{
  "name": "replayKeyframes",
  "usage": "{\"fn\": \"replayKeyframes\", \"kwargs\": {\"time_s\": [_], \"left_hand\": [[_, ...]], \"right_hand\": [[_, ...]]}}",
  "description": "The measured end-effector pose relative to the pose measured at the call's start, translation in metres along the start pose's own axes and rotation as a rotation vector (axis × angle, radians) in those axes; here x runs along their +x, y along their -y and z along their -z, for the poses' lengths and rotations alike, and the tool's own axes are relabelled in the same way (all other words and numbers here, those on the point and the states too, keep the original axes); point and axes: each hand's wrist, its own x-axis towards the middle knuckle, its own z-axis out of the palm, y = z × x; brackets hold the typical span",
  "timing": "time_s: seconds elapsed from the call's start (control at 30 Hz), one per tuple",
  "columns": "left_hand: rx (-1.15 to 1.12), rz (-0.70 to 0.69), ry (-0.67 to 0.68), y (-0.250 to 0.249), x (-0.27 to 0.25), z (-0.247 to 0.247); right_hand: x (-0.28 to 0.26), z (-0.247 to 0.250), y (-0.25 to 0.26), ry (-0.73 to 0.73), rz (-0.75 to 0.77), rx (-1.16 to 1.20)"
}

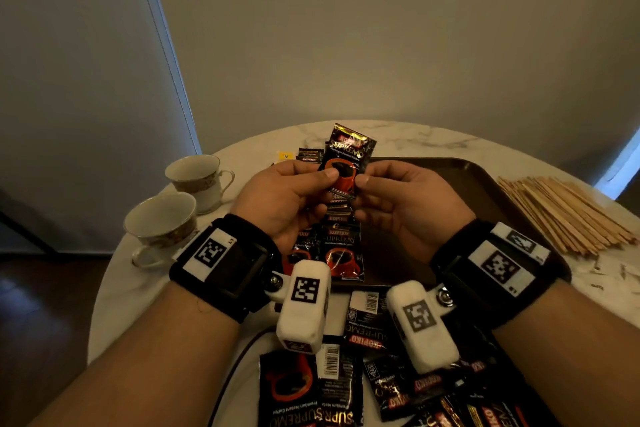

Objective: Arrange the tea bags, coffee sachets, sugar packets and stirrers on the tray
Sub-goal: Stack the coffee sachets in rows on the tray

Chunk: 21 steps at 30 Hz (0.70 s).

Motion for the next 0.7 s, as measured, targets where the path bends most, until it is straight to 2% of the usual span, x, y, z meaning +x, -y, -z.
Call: {"fn": "replayKeyframes", "kwargs": {"time_s": [0.1, 0.23, 0.43, 0.57, 0.7], "left_hand": [[-0.016, 0.006, 0.004, -0.001, -0.001, -0.001], [-0.118, -0.027, -0.087, -0.002, 0.005, 0.004], [-0.237, -0.035, -0.154, -0.006, 0.011, 0.012], [-0.25, -0.033, -0.181, -0.006, 0.014, 0.015], [-0.238, -0.044, -0.187, -0.005, 0.019, 0.018]], "right_hand": [[0.008, 0.0, 0.004, -0.029, -0.003, -0.032], [0.039, 0.011, 0.017, -0.192, -0.022, -0.126], [0.104, 0.046, 0.021, -0.42, -0.198, -0.323], [0.133, 0.051, 0.018, -0.419, -0.266, -0.533], [0.144, 0.048, 0.019, -0.409, -0.321, -0.606]]}}
